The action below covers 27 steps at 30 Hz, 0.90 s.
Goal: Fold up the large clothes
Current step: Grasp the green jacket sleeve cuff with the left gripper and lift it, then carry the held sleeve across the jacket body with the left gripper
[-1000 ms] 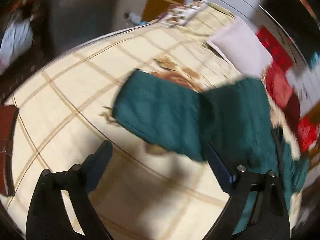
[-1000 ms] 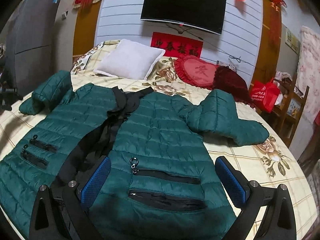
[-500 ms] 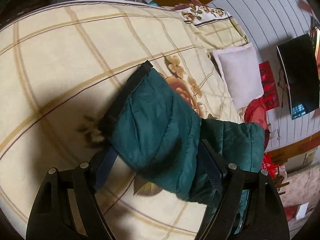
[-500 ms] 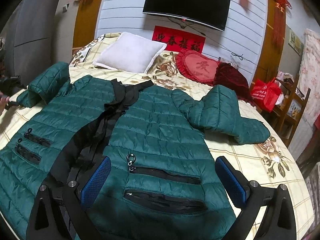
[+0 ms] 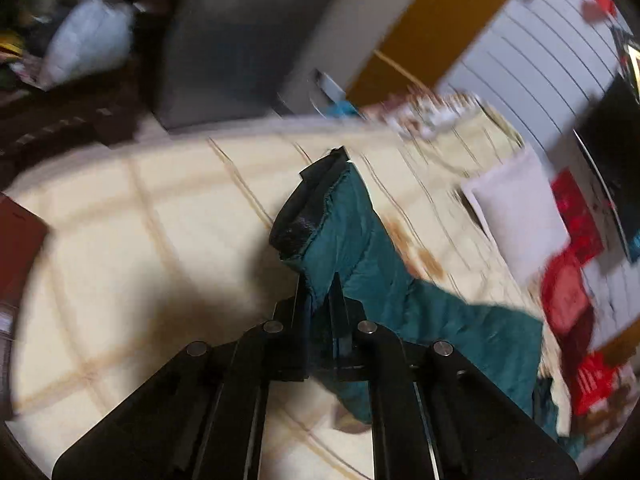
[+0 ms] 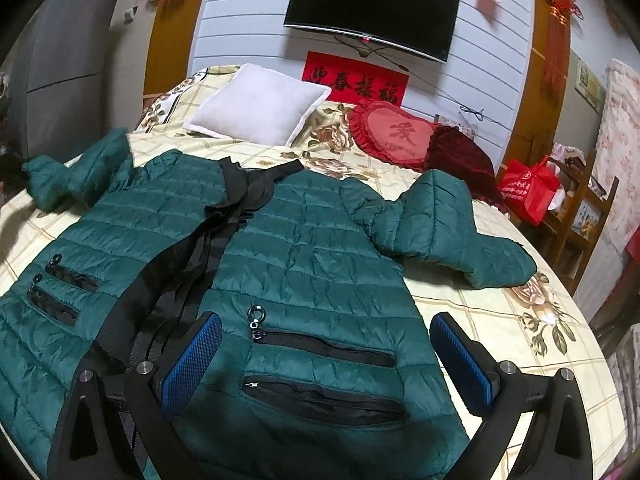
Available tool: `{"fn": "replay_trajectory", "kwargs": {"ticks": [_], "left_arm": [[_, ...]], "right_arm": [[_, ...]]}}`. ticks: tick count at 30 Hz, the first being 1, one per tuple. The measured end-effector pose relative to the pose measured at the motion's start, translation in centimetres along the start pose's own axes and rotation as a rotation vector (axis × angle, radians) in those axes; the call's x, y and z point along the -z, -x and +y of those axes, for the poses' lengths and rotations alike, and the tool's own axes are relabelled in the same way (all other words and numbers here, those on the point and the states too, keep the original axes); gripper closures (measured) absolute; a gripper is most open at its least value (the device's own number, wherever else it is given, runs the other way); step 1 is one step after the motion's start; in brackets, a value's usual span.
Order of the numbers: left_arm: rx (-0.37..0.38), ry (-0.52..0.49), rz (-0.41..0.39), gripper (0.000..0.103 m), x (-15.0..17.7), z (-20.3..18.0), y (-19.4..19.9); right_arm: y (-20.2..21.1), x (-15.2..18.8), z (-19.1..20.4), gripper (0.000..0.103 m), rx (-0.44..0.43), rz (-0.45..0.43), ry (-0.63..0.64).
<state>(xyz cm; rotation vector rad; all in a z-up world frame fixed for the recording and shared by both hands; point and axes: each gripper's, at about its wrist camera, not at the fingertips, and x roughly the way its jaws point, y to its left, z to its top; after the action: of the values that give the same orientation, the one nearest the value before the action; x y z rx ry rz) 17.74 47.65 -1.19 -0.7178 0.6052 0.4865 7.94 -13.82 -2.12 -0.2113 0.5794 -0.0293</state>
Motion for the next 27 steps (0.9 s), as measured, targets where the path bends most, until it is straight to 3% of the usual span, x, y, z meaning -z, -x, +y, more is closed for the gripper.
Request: {"fn": "replay_trajectory", "kwargs": {"ticks": [6,9,13,17,20,24,27], "left_arm": [[-0.086,0.024,-0.105,0.098,-2.2,0.2,4.5],[0.02,-0.058,-0.091,0.098,-1.9,-3.0,6.3],[0.223,-0.208,-0.066,0.098,1.2,-10.7,9.6],[0.401,-0.358,0.018,0.098,6.7,-20.0,12.6],[0.488,-0.455,0.089,0.098,12.1,-26.6,13.6],[0.539,-0.56,0.162,0.098,19.7,-34.0,13.1],[0.53,-0.606,0.214,0.098,24.5,-37.6,11.9]], "right_arm": [[0.1,0.2,-1.8,0.0,0.032,0.025,-0.065],[-0.2,0.8,-3.5,0.0,0.083,0.071,-0.101],[-0.7,2.0,-6.4,0.0,0.114,0.145,-0.195],[0.2,3.0,-9.4,0.0,0.15,0.147,-0.287],[0.9,3.6,-10.8,0.0,0.152,0.15,-0.313],[1.6,4.4,-12.3,0.0,0.157,0.142,-0.317],[2.0,5.1,-13.7,0.0,0.163,0.141,-0.327]]}}
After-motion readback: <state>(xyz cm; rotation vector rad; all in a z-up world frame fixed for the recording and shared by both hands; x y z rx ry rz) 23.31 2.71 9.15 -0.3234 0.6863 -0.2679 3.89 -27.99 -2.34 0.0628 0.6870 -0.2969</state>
